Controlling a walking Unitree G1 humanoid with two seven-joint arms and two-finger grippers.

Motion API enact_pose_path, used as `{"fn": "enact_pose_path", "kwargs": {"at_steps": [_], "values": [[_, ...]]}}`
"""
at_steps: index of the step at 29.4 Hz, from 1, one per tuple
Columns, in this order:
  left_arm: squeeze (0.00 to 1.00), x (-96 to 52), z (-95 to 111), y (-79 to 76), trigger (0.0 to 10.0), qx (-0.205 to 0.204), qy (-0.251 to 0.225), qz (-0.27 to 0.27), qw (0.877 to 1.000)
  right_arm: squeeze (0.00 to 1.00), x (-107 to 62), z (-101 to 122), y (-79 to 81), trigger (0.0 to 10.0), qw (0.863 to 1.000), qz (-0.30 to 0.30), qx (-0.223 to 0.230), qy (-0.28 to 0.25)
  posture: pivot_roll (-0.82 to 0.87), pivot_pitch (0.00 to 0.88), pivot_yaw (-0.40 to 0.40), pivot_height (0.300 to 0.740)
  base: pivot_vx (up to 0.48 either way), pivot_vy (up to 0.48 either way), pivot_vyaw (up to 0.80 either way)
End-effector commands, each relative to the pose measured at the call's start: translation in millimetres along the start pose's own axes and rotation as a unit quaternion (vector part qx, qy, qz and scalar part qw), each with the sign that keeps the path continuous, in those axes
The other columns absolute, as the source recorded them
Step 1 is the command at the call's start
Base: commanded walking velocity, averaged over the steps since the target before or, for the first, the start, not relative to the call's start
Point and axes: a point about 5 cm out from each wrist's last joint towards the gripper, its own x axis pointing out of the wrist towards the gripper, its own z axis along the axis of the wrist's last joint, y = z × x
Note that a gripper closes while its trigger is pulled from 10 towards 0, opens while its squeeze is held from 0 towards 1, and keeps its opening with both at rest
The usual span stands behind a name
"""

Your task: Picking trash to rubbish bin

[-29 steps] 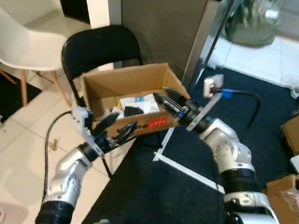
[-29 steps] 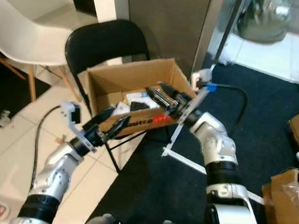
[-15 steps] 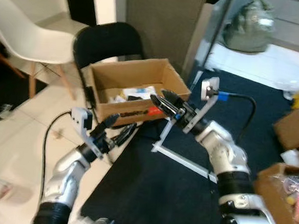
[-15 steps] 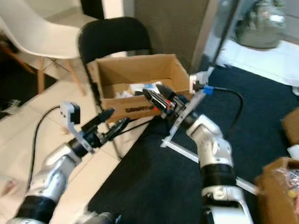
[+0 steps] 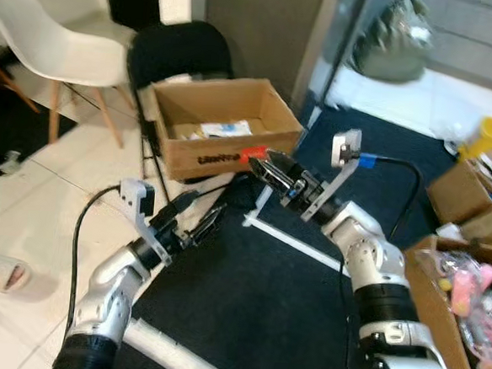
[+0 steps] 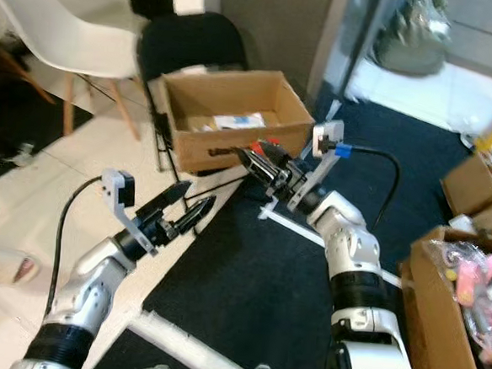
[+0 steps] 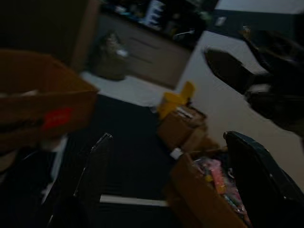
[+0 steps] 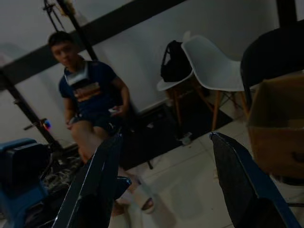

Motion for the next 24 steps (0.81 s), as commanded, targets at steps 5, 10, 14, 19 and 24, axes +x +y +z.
{"fn": "enact_pose_path", "kwargs": {"at_steps": [5,10,14,19,24], "values": [[0.00,8.9,4.1,4.7,10.0,0.009,-0.020,0.033,0.999,0.00,-2.8,1.3,-5.5,10.0,1.000,-0.021,0.009,-0.002,0.03,0.010,-0.031,0.740,0.000,0.000,0.00],[0.00,8.8,7.0,12.5,10.0,0.021,-0.028,0.072,0.997,0.00,-2.3,1.1,-9.5,10.0,0.999,-0.043,0.020,-0.003,0.03,0.016,-0.029,0.740,0.000,0.000,-0.32],[0.00,9.4,11.7,22.2,10.0,0.049,-0.032,0.116,0.992,0.00,-1.6,1.7,-13.7,10.0,0.998,-0.067,0.019,-0.004,0.03,0.017,-0.029,0.740,0.000,0.000,-0.80],[0.00,14.4,10.5,21.9,10.0,0.143,0.006,0.117,0.983,0.00,-0.6,2.3,-16.6,10.0,0.996,-0.084,0.016,-0.004,0.03,0.017,-0.028,0.740,0.000,0.000,-0.79],[0.00,16.1,11.2,23.5,10.0,0.186,0.012,0.133,0.973,0.00,-0.3,2.8,-20.0,10.0,0.994,-0.105,0.011,-0.006,0.03,0.017,-0.026,0.740,0.000,0.000,-0.79]]}}
